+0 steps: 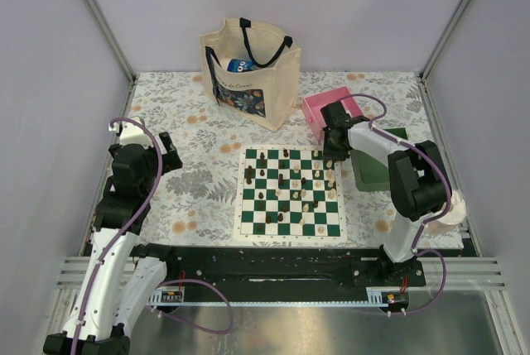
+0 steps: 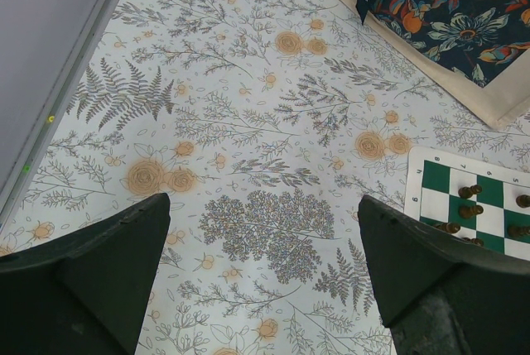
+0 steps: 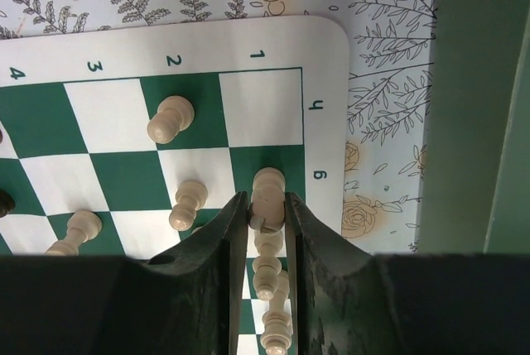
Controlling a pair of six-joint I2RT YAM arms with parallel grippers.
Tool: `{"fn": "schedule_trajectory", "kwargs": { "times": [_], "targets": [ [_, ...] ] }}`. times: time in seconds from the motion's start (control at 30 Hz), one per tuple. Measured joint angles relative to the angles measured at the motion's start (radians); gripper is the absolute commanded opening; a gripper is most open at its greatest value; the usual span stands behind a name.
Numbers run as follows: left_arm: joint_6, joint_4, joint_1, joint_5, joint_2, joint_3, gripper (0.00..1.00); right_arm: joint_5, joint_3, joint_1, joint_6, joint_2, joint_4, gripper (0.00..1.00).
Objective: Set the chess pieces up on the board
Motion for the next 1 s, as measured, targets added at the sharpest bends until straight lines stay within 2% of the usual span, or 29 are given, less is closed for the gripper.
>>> {"fn": "schedule_trajectory", "kwargs": {
  "times": [0.03,0.07,0.27,0.4,0.53,0.8,1.0],
  "targets": [
    [0.0,0.0,0.0,0.0,0.0,0.0,0.99,0.0,0.0,0.0,-0.001,0.0,0.0,0.17],
    [0.0,0.0,0.0,0.001,0.0,0.0,0.99,0.0,0.002,0.0,-0.003,0.0,-0.002,0.17],
    [0.0,0.0,0.0,0.001,0.0,0.0,0.99,0.011,0.035,0.0,-0.024,-0.013,-0.014,0.18],
    [0.0,0.0,0.0,0.001,0.0,0.0,0.99,0.019,0.032,0.0,-0.035,-0.077,-0.027,0.18],
    [0.0,0.0,0.0,0.001,0.0,0.0,0.99,0.019,-0.006,0.0,-0.042,-0.225,-0.033,0.18],
    [0.0,-0.002,0.0,0.001,0.008,0.0,0.99,-0.016,-0.224,0.008,-0.017,-0.65,-0.043,0.17],
    [0.0,-0.011,0.002,0.002,0.02,0.0,0.99,-0.06,-0.353,0.051,0.027,-0.832,-0.107,0.17]
  ]
}}
